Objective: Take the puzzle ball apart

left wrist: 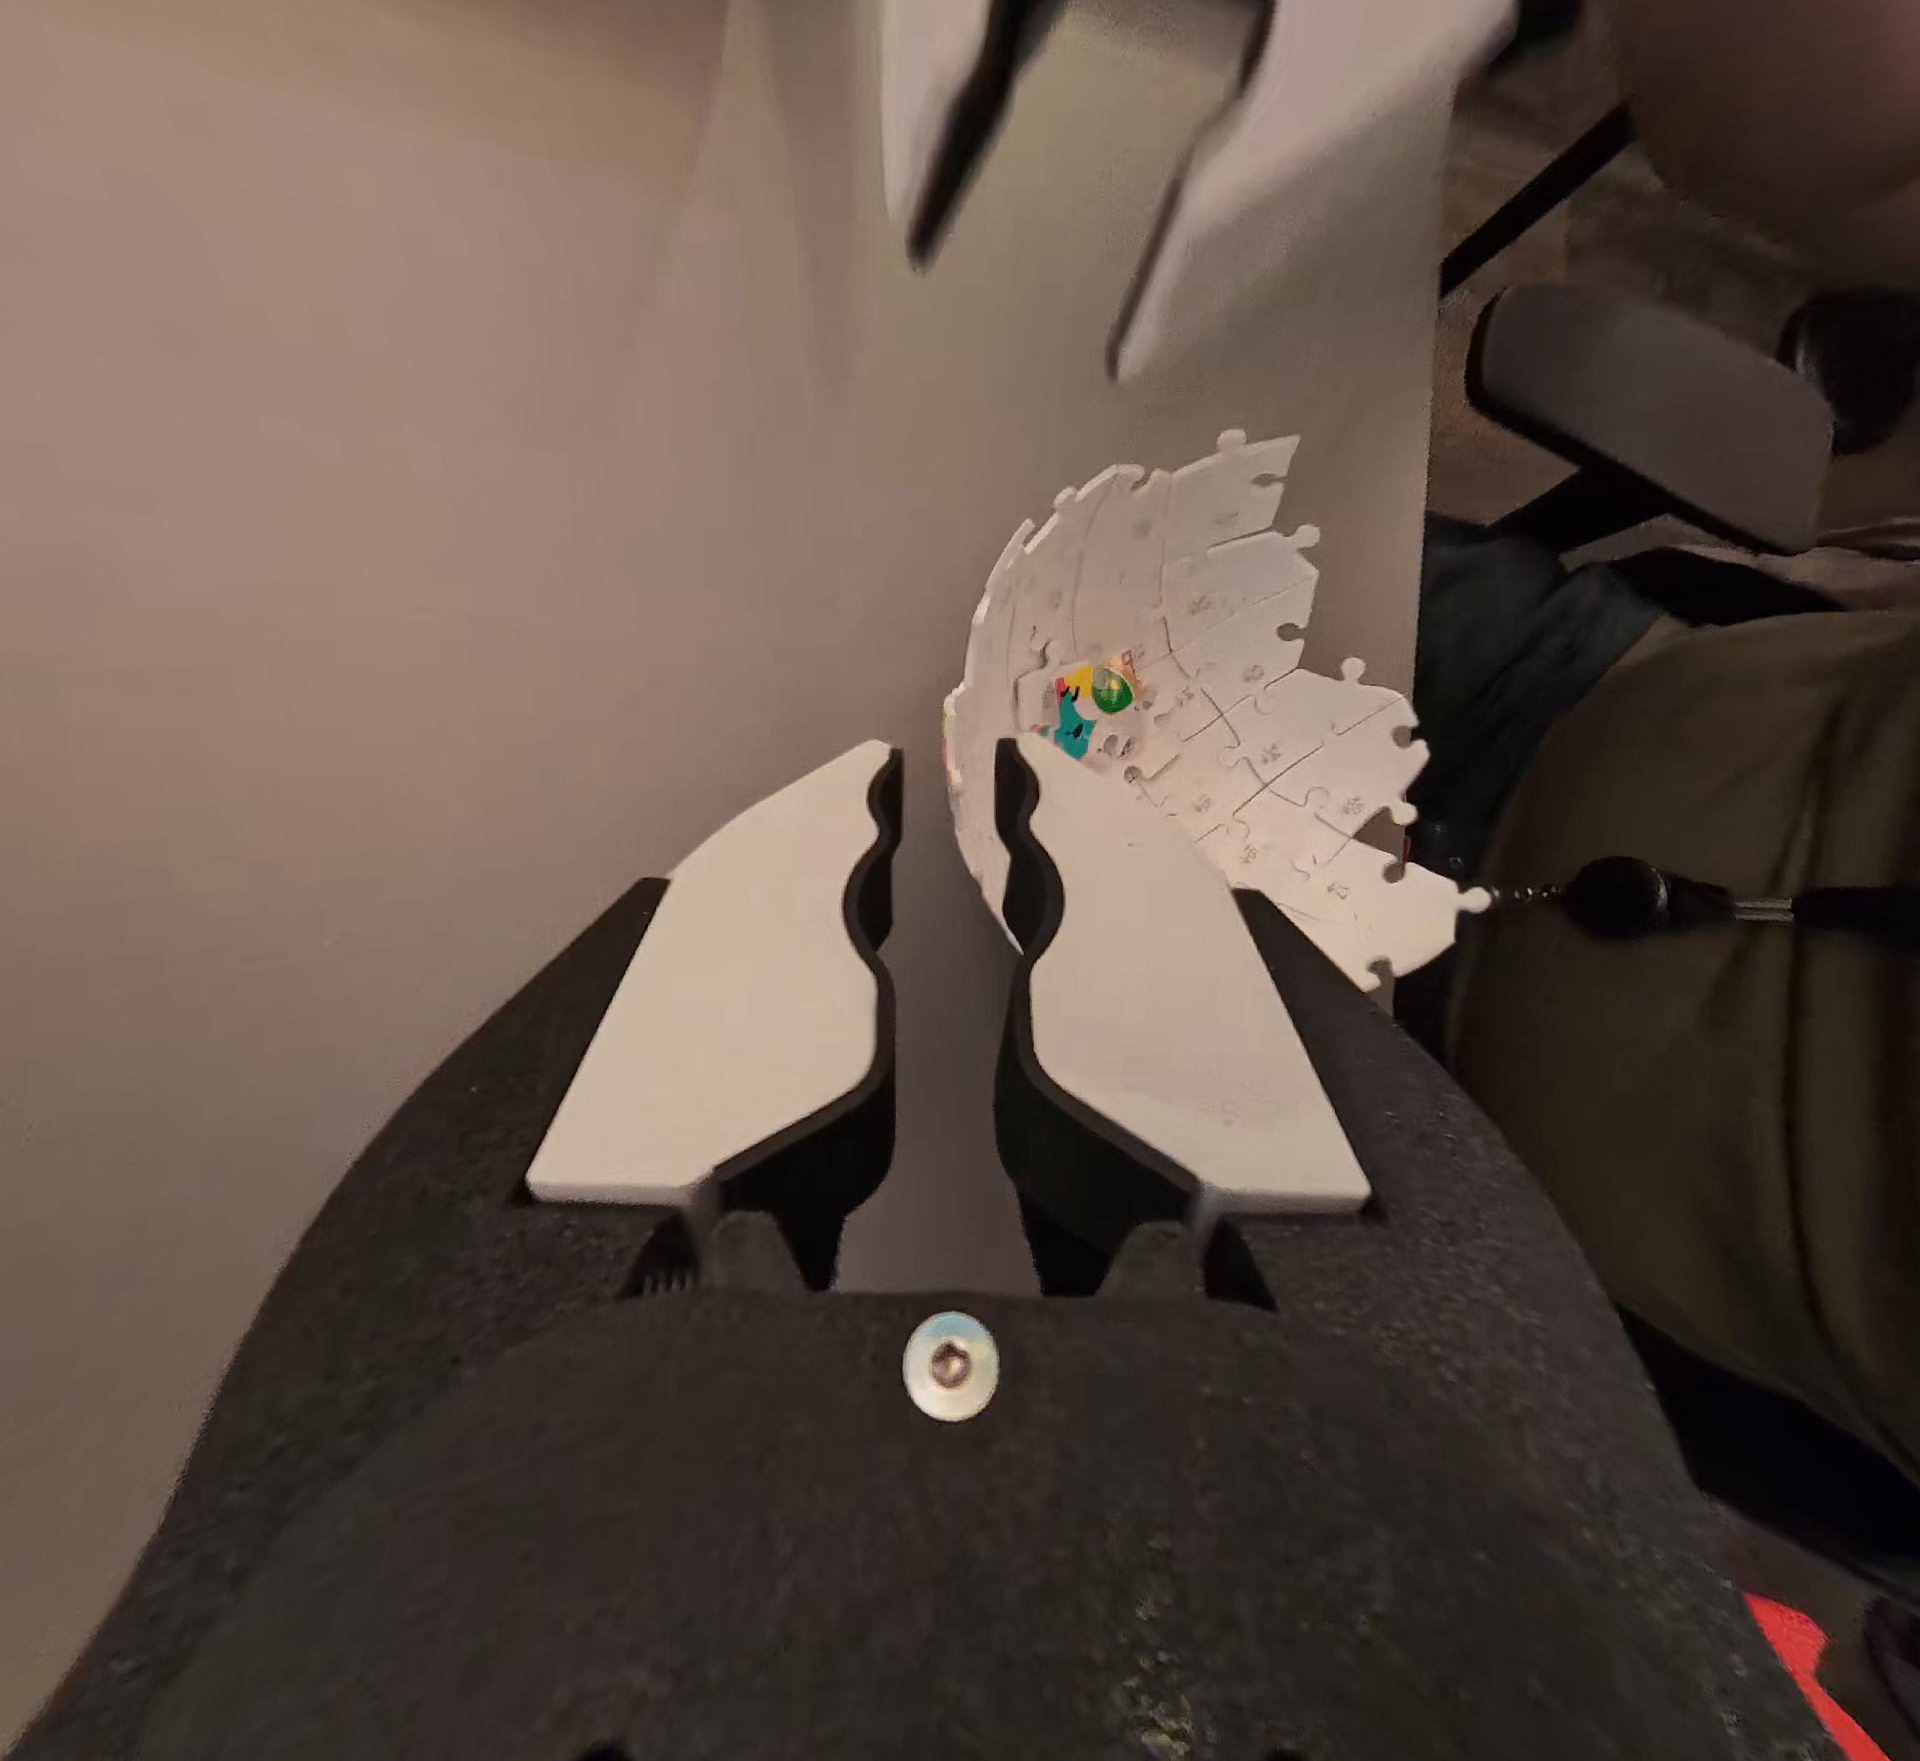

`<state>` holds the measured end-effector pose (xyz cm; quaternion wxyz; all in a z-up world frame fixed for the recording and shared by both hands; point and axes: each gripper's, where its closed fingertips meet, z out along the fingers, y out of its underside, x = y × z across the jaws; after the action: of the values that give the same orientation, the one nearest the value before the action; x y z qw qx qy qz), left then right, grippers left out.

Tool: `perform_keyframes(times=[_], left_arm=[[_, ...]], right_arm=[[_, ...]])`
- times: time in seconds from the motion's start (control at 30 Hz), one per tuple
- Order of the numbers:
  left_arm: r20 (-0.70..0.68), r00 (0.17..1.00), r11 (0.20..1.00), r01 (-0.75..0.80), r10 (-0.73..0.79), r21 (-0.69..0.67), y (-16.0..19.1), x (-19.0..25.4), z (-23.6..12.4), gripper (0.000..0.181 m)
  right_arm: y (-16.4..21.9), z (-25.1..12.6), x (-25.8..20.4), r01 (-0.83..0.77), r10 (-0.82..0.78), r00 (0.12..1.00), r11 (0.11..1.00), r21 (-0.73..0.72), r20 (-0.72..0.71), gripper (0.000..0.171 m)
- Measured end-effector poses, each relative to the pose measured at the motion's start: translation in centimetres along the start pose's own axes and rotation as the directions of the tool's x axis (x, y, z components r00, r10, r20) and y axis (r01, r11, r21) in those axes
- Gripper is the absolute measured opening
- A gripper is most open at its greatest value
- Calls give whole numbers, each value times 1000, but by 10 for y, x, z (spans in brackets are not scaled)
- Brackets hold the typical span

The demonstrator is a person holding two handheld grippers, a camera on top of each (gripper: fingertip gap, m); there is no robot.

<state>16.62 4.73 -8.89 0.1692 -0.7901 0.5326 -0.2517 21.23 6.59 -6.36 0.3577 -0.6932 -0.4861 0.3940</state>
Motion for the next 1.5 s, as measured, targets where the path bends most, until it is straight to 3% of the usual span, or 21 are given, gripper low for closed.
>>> perform_keyframes(times=[0.23,0.3,0.37,0.63,0.9,1.03,1.2,1.3,1.5], left_arm=[[-9,997,992,74,-76,-104,12,-2,21,15],[-43,992,987,113,-118,-116,11,1,25,5],[-39,990,982,129,-136,-137,14,-1,28,3],[-45,969,949,228,-243,-218,13,-4,26,3],[-84,906,865,364,-415,-347,16,-2,22,7],[-77,924,868,319,-374,-379,18,1,21,6],[-92,954,910,237,-284,-341,20,5,21,13],[-88,954,919,246,-285,-308,22,3,26,7],[-120,931,907,299,-346,-296,22,3,25,5]], right_arm=[[42,38,-5,-69,76,997,967,-247,19,31],[48,41,-12,-73,98,993,953,-294,70,4],[51,42,-13,-67,92,994,946,-318,65,3],[48,42,-10,79,-105,992,948,-307,-69,5],[47,42,-12,199,-267,949,919,-340,-167,7],[47,42,-13,222,-292,941,913,-342,-168,7],[41,40,-13,158,-197,972,952,-262,-128,5],[41,39,-13,136,-165,982,959,-248,-98,4],[40,38,-15,310,-344,934,913,-264,-95,4]])
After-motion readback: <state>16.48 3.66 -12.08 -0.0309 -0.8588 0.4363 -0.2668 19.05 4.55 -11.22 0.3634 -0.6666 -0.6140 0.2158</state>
